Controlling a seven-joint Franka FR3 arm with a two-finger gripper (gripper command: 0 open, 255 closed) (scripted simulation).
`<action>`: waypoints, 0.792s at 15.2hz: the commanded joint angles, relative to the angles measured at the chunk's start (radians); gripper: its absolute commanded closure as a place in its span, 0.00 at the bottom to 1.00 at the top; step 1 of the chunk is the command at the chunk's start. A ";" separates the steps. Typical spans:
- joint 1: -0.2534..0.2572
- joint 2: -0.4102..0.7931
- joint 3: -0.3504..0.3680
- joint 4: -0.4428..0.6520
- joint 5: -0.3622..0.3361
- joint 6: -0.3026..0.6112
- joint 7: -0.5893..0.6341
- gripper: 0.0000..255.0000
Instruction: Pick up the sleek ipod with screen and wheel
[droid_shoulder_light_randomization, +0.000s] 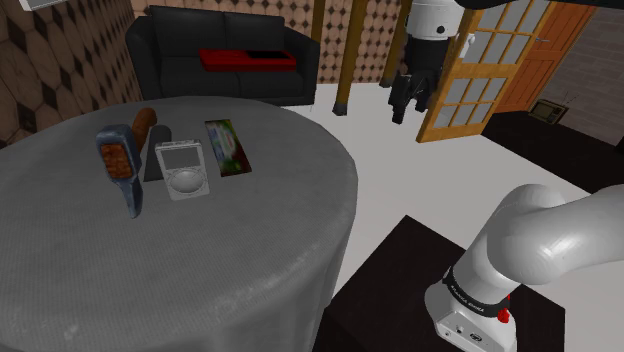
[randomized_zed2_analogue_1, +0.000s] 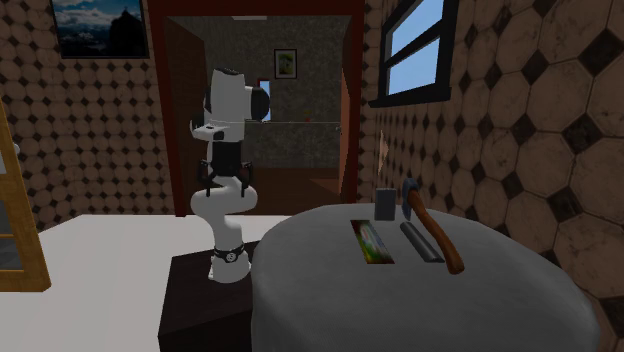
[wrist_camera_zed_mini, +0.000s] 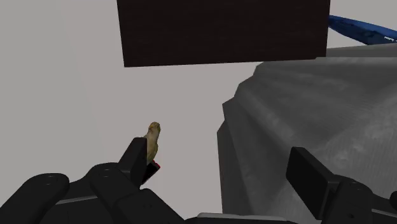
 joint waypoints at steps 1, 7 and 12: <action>0.000 0.000 0.000 0.000 0.000 0.000 0.000 0.00; 0.037 0.089 0.114 0.064 0.091 0.030 0.139 0.00; 0.060 0.187 0.207 0.147 0.146 0.057 0.253 0.00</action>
